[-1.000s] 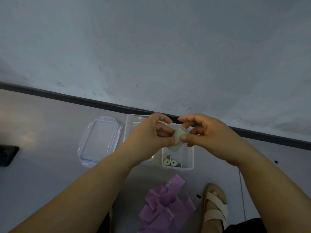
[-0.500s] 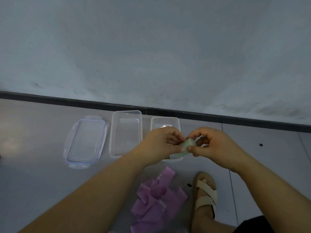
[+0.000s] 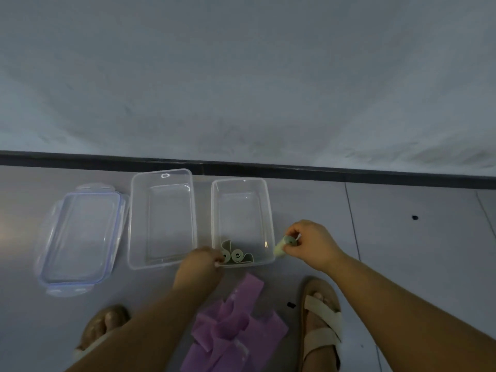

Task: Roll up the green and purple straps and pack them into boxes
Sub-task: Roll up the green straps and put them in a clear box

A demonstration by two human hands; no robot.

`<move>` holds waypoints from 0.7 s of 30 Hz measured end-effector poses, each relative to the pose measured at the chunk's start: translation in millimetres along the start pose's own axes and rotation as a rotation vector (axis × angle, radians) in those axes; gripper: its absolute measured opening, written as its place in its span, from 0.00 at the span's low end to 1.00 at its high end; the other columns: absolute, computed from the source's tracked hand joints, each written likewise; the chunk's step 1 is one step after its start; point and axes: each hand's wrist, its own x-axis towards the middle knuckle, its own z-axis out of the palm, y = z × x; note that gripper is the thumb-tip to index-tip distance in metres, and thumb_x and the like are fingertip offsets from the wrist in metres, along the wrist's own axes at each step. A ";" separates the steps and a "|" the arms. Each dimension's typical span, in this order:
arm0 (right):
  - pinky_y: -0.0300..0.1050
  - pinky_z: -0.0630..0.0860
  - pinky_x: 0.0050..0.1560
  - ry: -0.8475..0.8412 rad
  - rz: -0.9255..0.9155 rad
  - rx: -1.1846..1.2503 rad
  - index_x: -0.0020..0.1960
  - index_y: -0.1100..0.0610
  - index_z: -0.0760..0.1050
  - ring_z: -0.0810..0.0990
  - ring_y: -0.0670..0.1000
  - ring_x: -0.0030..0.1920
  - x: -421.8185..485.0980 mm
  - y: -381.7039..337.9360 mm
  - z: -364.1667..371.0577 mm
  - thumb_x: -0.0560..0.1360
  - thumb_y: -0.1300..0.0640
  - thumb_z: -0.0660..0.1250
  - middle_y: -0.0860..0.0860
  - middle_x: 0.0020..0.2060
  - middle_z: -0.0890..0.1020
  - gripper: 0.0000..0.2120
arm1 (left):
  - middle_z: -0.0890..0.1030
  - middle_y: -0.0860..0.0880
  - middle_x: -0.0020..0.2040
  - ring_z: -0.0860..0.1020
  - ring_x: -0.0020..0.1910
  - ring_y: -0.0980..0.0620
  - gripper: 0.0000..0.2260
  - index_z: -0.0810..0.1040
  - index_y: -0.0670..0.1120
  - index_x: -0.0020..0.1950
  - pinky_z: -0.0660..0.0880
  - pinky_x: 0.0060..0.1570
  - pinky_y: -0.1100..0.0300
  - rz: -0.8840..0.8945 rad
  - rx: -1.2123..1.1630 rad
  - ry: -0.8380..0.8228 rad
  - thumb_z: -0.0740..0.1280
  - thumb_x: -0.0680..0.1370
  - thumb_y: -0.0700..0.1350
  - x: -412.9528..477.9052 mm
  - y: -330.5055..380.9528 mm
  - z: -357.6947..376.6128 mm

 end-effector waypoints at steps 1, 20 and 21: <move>0.36 0.69 0.41 -0.019 -0.033 -0.024 0.48 0.57 0.77 0.74 0.48 0.44 10.2 -2.5 6.8 0.69 0.57 0.71 0.51 0.47 0.77 0.09 | 0.76 0.49 0.62 0.73 0.61 0.51 0.14 0.76 0.48 0.63 0.67 0.57 0.63 0.045 0.030 0.003 0.61 0.78 0.44 8.0 1.0 5.0; 0.45 0.63 0.55 -0.275 -0.363 -0.737 0.59 0.53 0.76 0.76 0.54 0.54 72.8 -4.0 72.0 0.76 0.57 0.61 0.51 0.55 0.77 0.13 | 0.79 0.48 0.56 0.73 0.58 0.48 0.14 0.78 0.47 0.60 0.66 0.54 0.61 0.248 0.308 -0.044 0.55 0.80 0.44 59.2 -25.5 51.2; 0.45 0.63 0.55 -0.258 -0.361 -0.760 0.57 0.54 0.77 0.77 0.54 0.53 72.1 -3.3 74.2 0.75 0.58 0.62 0.51 0.54 0.78 0.12 | 0.79 0.48 0.57 0.73 0.58 0.48 0.14 0.78 0.47 0.60 0.66 0.55 0.60 0.244 0.307 -0.044 0.55 0.80 0.45 58.9 -25.1 51.8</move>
